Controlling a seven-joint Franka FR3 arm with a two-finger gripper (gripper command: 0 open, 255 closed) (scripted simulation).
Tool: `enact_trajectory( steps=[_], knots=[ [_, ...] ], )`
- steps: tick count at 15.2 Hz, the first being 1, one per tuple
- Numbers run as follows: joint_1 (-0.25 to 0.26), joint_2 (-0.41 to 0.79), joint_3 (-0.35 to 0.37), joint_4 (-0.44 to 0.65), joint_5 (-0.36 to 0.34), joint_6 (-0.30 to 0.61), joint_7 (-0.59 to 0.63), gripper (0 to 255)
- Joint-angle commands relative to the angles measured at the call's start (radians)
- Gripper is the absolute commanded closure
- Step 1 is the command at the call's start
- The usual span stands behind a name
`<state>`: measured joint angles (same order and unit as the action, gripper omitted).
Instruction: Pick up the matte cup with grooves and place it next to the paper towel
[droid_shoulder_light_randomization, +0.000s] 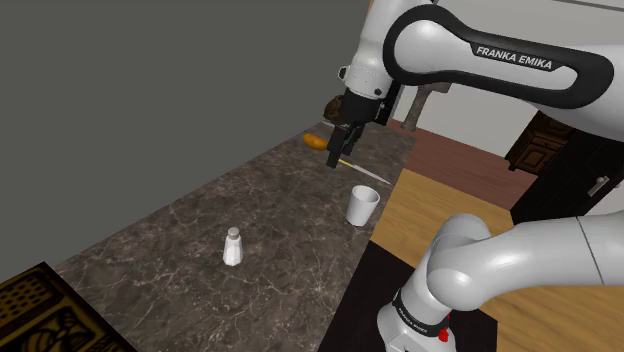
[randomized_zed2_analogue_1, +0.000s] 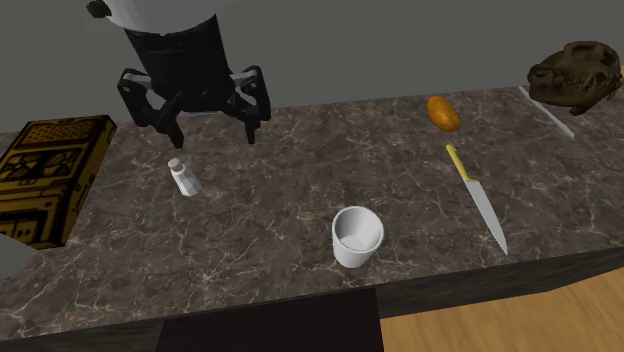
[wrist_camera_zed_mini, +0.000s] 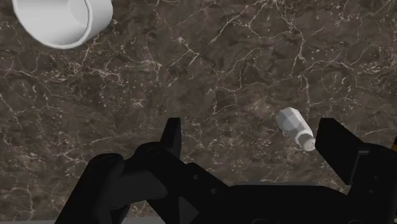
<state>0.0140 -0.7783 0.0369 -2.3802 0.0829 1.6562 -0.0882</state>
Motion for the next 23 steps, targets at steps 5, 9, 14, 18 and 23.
enact_trajectory(
  steps=[5, 9, 14, 18, 23],
  knots=[
    [-0.028, -0.021, -0.077, -0.086, -0.046, 0.047, -0.089, 0],
    [-0.062, -0.020, -0.158, -0.155, -0.098, 0.100, -0.178, 0],
    [-0.109, 0.014, -0.265, -0.216, -0.168, 0.177, -0.292, 0],
    [-0.146, 0.072, -0.354, -0.242, -0.222, 0.248, -0.385, 0],
    [-0.180, 0.182, -0.471, -0.246, -0.276, 0.348, -0.503, 0]
  ],
)
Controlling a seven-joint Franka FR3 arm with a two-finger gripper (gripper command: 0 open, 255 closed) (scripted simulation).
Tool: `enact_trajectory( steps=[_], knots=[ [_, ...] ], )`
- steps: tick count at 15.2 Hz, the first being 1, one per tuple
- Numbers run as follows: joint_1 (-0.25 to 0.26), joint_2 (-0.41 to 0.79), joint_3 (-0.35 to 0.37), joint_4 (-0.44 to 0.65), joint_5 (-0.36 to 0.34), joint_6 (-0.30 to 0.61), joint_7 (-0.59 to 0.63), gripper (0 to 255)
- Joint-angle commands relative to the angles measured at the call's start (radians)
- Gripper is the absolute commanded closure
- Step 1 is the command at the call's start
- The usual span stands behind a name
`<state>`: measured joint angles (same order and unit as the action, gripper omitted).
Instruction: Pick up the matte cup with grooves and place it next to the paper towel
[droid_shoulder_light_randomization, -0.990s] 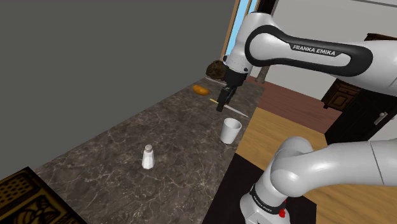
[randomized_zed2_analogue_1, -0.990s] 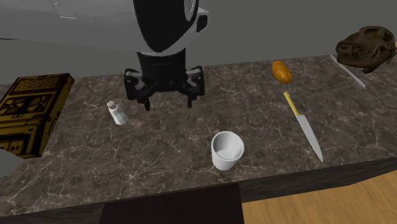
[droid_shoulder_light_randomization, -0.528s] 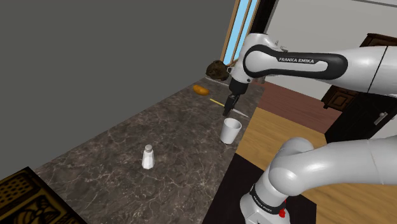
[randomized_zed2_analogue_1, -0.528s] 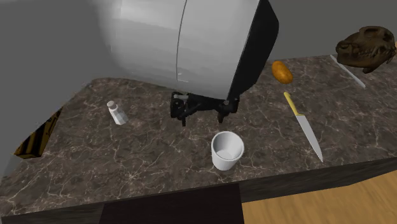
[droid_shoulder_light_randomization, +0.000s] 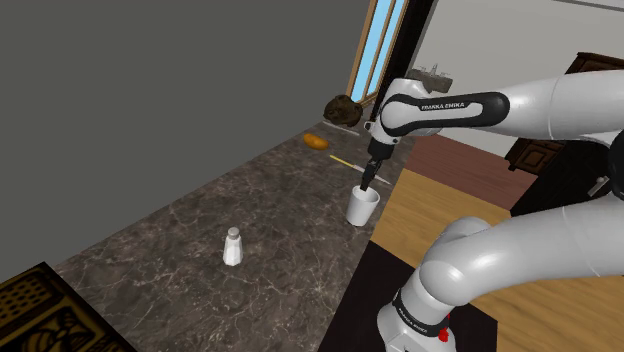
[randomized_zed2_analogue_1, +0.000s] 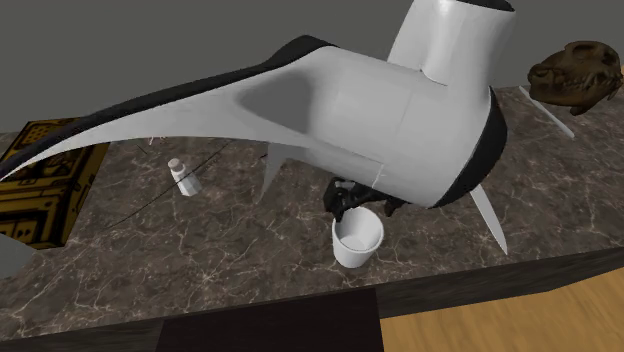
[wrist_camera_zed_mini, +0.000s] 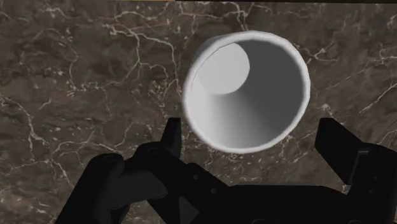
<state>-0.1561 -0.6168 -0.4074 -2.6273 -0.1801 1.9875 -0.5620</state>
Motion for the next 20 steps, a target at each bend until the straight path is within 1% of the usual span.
enact_trajectory(
  steps=[1, 3, 11, 18, 19, 20],
  knots=[
    [-0.014, 0.047, -0.050, 0.004, -0.021, 0.038, -0.054, 0],
    [-0.019, 0.093, -0.089, 0.012, -0.030, 0.072, -0.094, 0],
    [-0.013, 0.149, -0.115, -0.056, -0.032, 0.195, -0.101, 0],
    [-0.013, 0.149, -0.115, -0.056, -0.032, 0.195, -0.101, 0],
    [-0.013, 0.149, -0.115, -0.056, -0.032, 0.195, -0.101, 255],
    [-0.013, 0.149, -0.115, -0.056, -0.032, 0.195, -0.101, 255]
  ],
)
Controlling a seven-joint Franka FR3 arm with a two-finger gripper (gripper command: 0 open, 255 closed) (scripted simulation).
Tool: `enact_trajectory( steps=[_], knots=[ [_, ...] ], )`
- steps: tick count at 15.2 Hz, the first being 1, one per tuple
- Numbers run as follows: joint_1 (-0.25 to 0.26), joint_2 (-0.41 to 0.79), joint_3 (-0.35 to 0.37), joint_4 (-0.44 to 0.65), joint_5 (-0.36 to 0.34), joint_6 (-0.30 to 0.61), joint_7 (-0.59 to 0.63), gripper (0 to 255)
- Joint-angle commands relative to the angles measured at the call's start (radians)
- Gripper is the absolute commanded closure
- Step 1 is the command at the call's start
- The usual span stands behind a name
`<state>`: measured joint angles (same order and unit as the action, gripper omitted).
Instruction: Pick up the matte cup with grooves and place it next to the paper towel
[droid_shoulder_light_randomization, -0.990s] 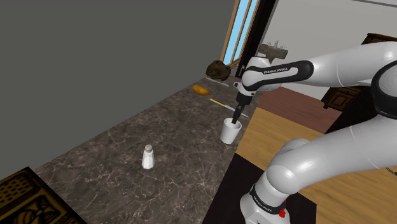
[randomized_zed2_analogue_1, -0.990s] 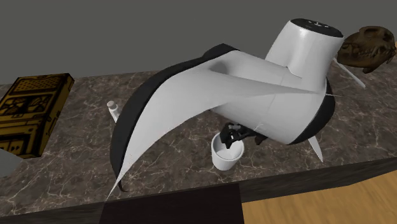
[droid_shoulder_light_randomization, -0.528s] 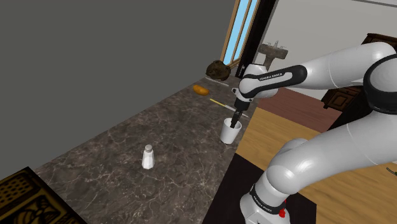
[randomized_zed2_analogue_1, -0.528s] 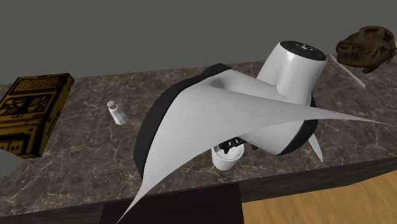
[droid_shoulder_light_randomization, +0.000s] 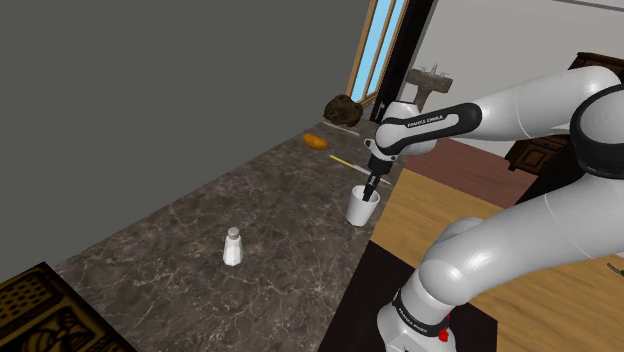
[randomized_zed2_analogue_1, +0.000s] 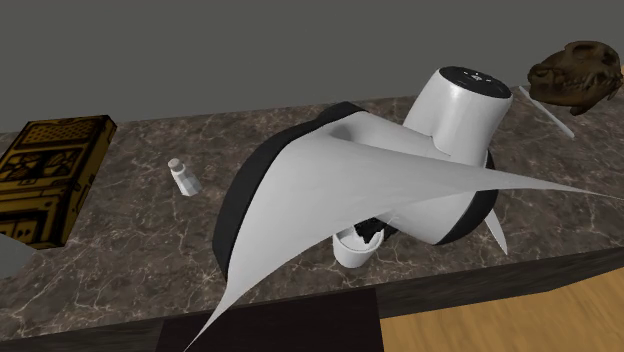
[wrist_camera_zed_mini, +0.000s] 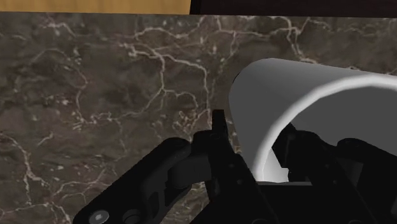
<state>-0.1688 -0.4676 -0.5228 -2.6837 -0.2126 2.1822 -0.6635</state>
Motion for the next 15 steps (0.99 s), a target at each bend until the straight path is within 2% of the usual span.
enact_trajectory(
  steps=[1, 8, 15],
  knots=[
    [0.000, 0.000, 0.000, 0.000, 0.000, 0.000, 0.000, 255],
    [0.000, 0.000, 0.000, 0.000, 0.000, 0.000, 0.000, 255],
    [-0.007, -0.062, 0.029, 0.055, 0.001, -0.116, 0.013, 255]
  ],
)
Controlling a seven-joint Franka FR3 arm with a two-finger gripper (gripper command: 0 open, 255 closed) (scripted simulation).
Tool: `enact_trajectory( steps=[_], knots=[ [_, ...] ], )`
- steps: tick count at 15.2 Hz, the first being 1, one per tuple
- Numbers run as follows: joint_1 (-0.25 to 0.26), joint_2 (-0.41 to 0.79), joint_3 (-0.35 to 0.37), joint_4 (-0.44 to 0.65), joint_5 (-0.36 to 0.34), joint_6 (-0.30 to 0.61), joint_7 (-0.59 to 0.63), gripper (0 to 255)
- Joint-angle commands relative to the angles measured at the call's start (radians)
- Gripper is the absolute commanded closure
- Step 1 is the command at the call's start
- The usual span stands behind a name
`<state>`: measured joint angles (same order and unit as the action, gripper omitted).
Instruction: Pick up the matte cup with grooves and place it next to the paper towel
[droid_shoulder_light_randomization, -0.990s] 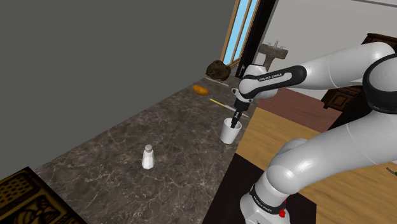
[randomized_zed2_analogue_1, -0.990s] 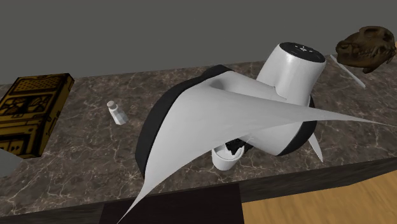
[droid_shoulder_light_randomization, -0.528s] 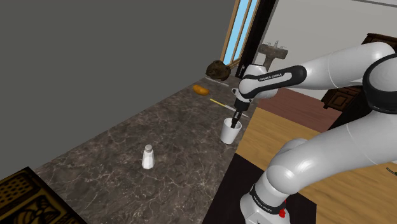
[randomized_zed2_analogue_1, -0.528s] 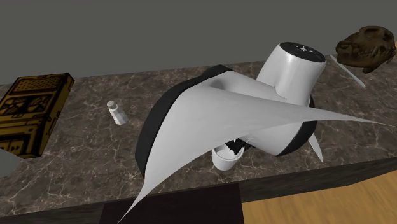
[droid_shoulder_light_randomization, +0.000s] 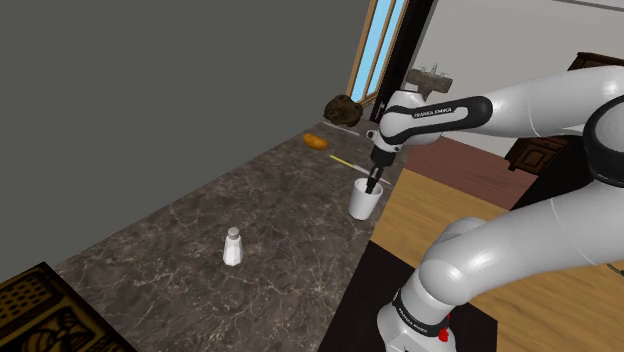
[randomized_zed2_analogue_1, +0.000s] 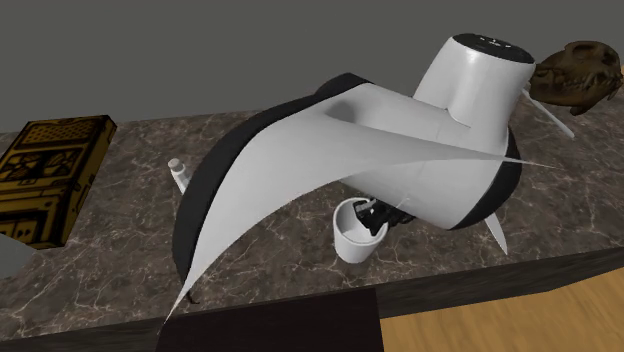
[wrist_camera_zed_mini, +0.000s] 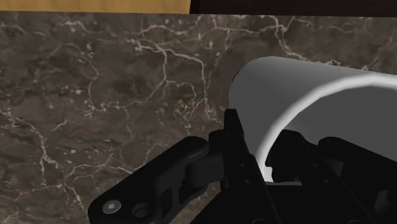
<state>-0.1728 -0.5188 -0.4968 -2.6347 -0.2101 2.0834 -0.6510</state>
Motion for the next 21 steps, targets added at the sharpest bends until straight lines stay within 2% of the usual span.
enact_trajectory(
  steps=[1, 21],
  knots=[
    [-0.003, -0.019, 0.007, 0.015, -0.001, -0.033, 0.002, 255],
    [0.002, -0.098, 0.073, 0.228, 0.029, -0.326, 0.018, 255]
  ],
)
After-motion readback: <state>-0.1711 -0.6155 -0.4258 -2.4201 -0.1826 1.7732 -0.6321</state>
